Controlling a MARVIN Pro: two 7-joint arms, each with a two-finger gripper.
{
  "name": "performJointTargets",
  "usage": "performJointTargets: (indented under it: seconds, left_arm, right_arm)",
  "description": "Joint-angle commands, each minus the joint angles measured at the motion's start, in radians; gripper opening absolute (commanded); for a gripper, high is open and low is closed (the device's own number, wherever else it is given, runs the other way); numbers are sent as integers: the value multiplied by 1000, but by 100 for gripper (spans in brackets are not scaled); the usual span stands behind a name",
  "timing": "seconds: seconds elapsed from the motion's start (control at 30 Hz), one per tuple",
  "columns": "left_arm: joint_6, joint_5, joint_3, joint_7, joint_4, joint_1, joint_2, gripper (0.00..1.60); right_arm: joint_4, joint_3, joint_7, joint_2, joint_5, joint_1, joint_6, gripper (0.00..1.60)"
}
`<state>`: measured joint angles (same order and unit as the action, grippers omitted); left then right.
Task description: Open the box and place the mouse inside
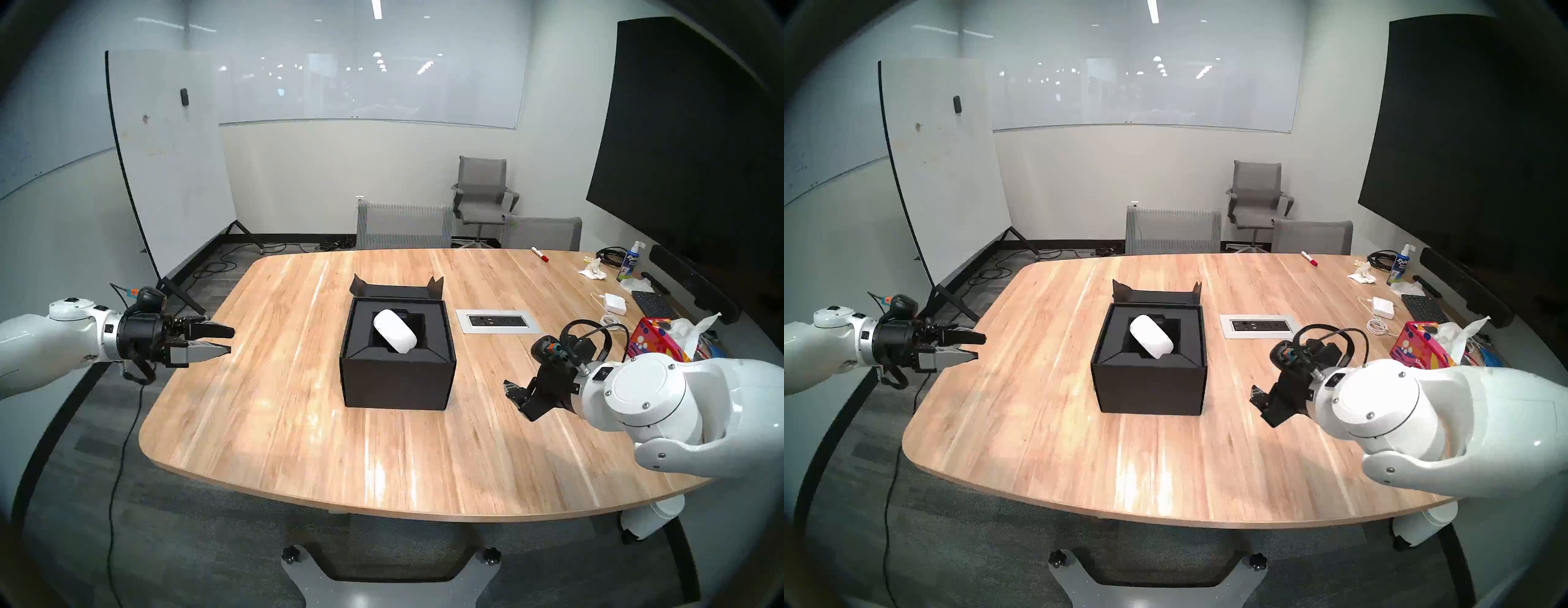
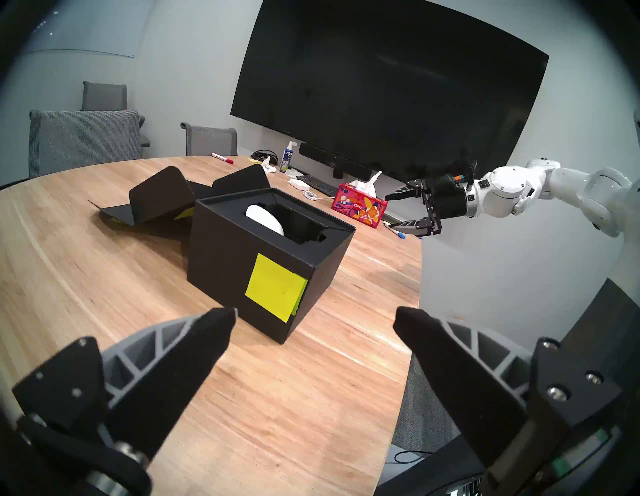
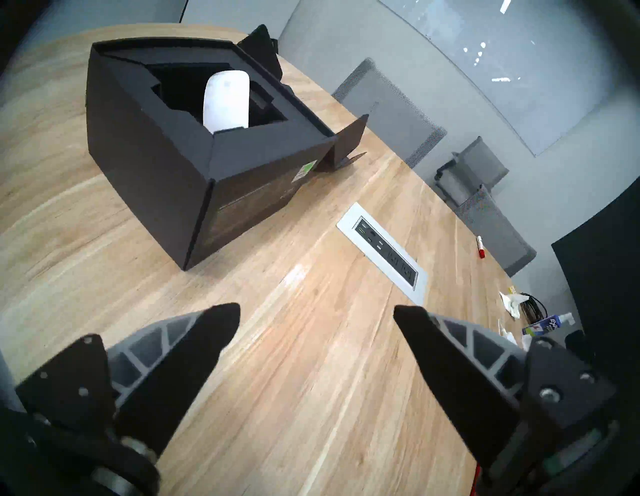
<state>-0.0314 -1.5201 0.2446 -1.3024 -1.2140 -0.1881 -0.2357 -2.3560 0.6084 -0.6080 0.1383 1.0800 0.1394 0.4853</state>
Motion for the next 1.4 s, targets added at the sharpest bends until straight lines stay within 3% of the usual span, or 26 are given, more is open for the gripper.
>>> performJointTargets:
  seconds: [0.0, 0.1, 0.13, 0.3, 0.5, 0.77, 0.83, 0.9, 1.03, 1.1, 1.27, 1.37]
  left_arm:
    - [0, -7, -11, 0, -2, 12, -3, 160]
    - [0, -7, -11, 0, -2, 12, -3, 160]
    - [0, -7, -11, 0, -2, 12, -3, 160]
    - [0, -7, -11, 0, -2, 12, -3, 160]
    - [1, -8, -11, 0, -2, 12, -2, 160]
    - [1, -8, -11, 0, -2, 12, -2, 160]
    - [1, -8, -11, 0, -2, 12, -2, 160]
    - [1, -8, -11, 0, -2, 12, -2, 160]
    - [1, -8, -11, 0, -2, 12, -2, 160]
    - [1, -8, -11, 0, -2, 12, -2, 160]
    - [1, -8, -11, 0, -3, 12, -2, 160]
    - [1, -8, -11, 0, -3, 12, -2, 160]
  right_arm:
    - [17, 25, 14, -20, -86, 10, -122, 160]
    - [17, 28, 20, -22, -110, 4, -148, 160]
    - [10, 29, 30, -24, -155, -3, -185, 160]
    - [16, 30, 51, -27, -205, -23, -270, 160]
    - [51, 22, 64, -30, -162, -45, -337, 160]
    - [109, 34, 79, -32, -111, -88, -501, 160]
    - [111, 32, 83, -33, -109, -90, -501, 160]
    - [130, 42, 118, -33, -113, -97, -566, 160]
    - [157, 49, 168, -34, -110, -106, -626, 160]
    - [160, 46, 175, -34, -109, -109, -626, 160]
    - [185, 46, 283, -35, -56, -105, -564, 160]
    - [186, 60, 297, -35, -58, -96, -545, 160]
